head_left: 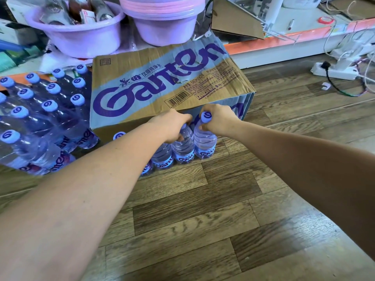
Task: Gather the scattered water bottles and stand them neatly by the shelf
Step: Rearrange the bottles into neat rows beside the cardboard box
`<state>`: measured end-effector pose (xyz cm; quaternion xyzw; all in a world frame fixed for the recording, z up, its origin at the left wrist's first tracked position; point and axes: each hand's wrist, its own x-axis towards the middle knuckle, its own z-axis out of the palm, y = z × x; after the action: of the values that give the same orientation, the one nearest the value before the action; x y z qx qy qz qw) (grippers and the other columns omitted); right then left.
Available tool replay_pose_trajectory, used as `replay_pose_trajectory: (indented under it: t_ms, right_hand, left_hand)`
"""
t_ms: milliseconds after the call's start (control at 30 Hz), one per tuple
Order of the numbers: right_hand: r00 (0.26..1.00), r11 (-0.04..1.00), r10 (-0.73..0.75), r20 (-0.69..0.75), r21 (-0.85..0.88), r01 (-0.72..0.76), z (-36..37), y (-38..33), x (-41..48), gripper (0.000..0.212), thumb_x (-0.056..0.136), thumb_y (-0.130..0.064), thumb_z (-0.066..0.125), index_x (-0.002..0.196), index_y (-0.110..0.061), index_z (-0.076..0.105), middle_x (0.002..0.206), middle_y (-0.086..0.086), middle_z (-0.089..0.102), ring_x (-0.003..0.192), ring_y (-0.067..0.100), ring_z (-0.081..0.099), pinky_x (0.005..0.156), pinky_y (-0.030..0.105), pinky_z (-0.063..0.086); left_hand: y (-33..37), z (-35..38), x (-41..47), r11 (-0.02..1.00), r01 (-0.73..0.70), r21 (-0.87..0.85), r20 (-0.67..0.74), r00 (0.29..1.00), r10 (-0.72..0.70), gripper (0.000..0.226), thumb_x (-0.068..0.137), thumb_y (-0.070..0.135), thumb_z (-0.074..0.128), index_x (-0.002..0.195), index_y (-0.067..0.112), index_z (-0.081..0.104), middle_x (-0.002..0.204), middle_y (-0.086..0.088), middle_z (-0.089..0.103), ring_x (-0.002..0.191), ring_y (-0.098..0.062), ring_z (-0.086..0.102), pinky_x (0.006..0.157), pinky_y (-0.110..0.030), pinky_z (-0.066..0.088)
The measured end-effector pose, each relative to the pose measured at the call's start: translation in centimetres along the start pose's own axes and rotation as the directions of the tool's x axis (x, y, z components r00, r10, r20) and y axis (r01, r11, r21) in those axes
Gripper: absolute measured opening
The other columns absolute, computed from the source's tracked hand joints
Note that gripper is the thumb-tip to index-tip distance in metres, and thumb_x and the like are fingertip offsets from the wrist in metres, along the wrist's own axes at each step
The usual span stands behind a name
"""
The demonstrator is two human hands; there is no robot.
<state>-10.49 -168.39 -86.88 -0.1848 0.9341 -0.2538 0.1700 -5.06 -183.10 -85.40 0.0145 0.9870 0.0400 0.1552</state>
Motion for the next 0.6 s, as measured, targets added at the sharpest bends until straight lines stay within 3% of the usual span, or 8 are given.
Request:
replay_pose_trajectory:
  t_ms: [100, 267, 400, 500, 600]
  right_hand:
    - [1.000, 1.000, -0.003, -0.005, 0.002, 0.003, 0.3, -0.4, 0.0, 0.032, 0.079, -0.019, 0.071, 0.110, -0.015, 0.061, 0.094, 0.002, 0.055, 0.089, 0.024, 0.055, 0.072, 0.028, 0.043]
    - [1.000, 1.000, -0.012, 0.004, 0.016, 0.012, 1.2, -1.3, 0.1, 0.028, 0.077, -0.018, 0.071, 0.104, -0.016, 0.062, 0.094, 0.004, 0.058, 0.089, 0.026, 0.058, 0.069, 0.029, 0.044]
    - [0.999, 0.999, -0.042, 0.025, 0.015, 0.041, 1.6, -1.8, 0.2, 0.029, 0.079, -0.018, 0.070, 0.106, -0.017, 0.060, 0.098, 0.006, 0.060, 0.087, 0.024, 0.056, 0.068, 0.028, 0.042]
    - [0.997, 0.997, -0.063, 0.054, -0.042, 0.065, 1.5, -1.7, 0.3, 0.035, 0.081, -0.022, 0.069, 0.113, -0.016, 0.056, 0.103, 0.010, 0.061, 0.094, 0.030, 0.058, 0.069, 0.030, 0.041]
    - [0.994, 0.986, -0.035, 0.108, -0.157, 0.052, 1.4, -1.8, 0.2, 0.051, 0.084, -0.027, 0.067, 0.128, -0.013, 0.044, 0.114, 0.017, 0.059, 0.088, 0.031, 0.054, 0.070, 0.033, 0.044]
  left_hand:
    - [-0.6, 0.2, -0.2, 1.000, 0.006, -0.014, -0.009, 1.000, -0.006, 0.032, 0.086, 0.015, 0.062, 0.113, 0.021, 0.046, 0.073, 0.001, 0.039, 0.056, -0.014, 0.040, 0.044, -0.024, 0.026]
    - [-1.8, 0.2, -0.9, 1.000, 0.009, -0.001, 0.015, 1.000, -0.009, 0.039, 0.084, 0.018, 0.065, 0.118, 0.021, 0.046, 0.094, -0.009, 0.047, 0.073, -0.027, 0.049, 0.050, -0.026, 0.034]
    - [-2.6, 0.4, -1.7, 0.999, 0.029, -0.034, 0.009, 1.000, -0.029, 0.044, 0.083, 0.026, 0.066, 0.122, 0.025, 0.045, 0.093, -0.006, 0.045, 0.077, -0.028, 0.049, 0.055, -0.029, 0.035]
    - [-3.2, 1.0, -2.2, 1.000, 0.019, -0.001, -0.033, 0.999, -0.019, 0.062, 0.083, 0.035, 0.066, 0.134, 0.032, 0.032, 0.110, -0.008, 0.057, 0.093, -0.032, 0.055, 0.066, -0.033, 0.040]
    - [-3.9, 0.7, -3.4, 0.996, -0.035, 0.080, -0.116, 0.992, 0.044, 0.081, 0.084, 0.041, 0.063, 0.146, 0.037, 0.011, 0.132, -0.006, 0.053, 0.113, -0.032, 0.054, 0.075, -0.035, 0.041]
